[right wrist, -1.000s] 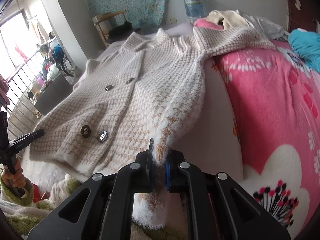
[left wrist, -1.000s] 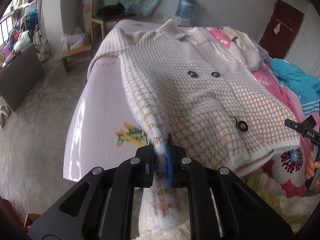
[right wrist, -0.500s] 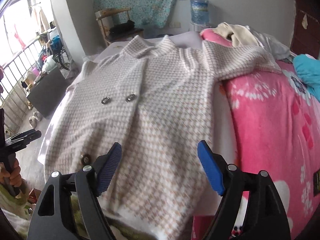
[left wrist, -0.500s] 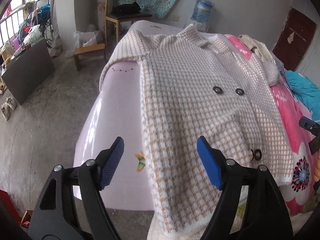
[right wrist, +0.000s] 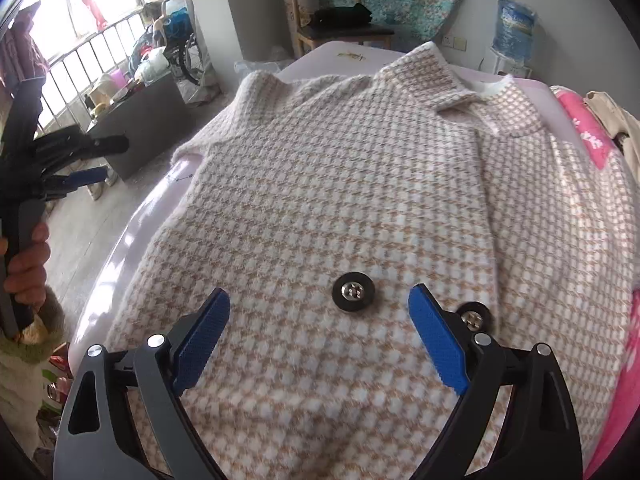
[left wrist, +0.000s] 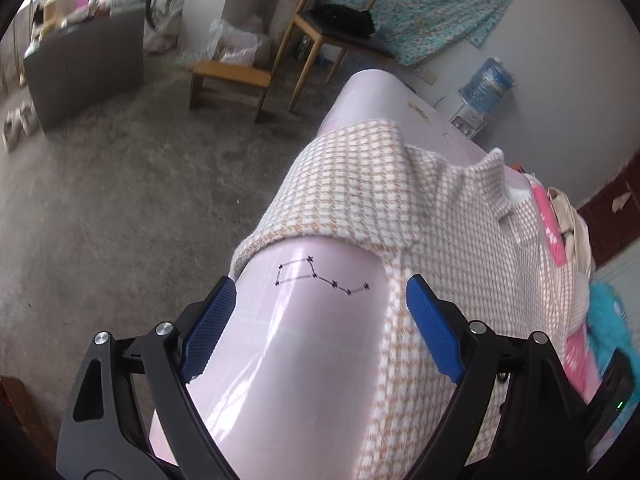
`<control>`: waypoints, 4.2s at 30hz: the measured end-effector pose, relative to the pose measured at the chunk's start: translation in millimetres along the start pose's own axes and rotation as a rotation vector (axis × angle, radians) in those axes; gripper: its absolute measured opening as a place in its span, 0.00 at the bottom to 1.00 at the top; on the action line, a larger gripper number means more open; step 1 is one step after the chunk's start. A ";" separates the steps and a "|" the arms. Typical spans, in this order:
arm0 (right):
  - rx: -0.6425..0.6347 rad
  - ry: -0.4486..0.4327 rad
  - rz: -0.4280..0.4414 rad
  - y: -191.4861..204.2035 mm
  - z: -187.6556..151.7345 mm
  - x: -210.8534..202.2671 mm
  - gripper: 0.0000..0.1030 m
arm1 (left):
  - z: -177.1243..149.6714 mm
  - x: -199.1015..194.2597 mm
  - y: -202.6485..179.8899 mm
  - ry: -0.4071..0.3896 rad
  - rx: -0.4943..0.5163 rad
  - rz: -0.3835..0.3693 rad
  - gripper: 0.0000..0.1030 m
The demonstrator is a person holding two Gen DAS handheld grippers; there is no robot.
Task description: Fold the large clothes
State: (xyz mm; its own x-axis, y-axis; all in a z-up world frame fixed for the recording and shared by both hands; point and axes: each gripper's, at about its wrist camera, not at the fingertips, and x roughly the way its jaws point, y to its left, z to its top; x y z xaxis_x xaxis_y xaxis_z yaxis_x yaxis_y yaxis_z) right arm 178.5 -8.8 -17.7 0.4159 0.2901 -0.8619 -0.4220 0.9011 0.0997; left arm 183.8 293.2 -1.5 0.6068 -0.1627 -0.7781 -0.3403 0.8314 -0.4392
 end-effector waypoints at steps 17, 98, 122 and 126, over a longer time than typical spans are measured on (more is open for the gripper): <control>0.007 0.017 -0.006 6.2 -2.1 24.8 0.85 | -6.5 178.7 148.7 0.430 -0.876 -0.491 0.85; 0.257 -0.039 -0.140 -97.2 -66.1 -20.2 0.94 | -106.5 58.0 -129.5 0.076 0.659 0.148 0.94; 0.263 -0.034 -0.144 -97.5 -66.1 -18.4 0.94 | -105.5 61.1 -131.7 0.086 0.664 0.148 0.94; 0.267 -0.027 -0.141 -98.8 -64.6 -18.0 0.94 | -106.5 61.1 -131.2 0.080 0.664 0.145 0.94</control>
State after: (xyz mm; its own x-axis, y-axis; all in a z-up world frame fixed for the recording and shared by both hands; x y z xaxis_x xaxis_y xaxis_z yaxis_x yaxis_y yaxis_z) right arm 160.7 -123.9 -44.2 0.4781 0.1613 -0.8634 -0.1331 0.9850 0.1103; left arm 189.1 117.6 -39.3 0.5247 -0.0428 -0.8502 0.1142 0.9932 0.0205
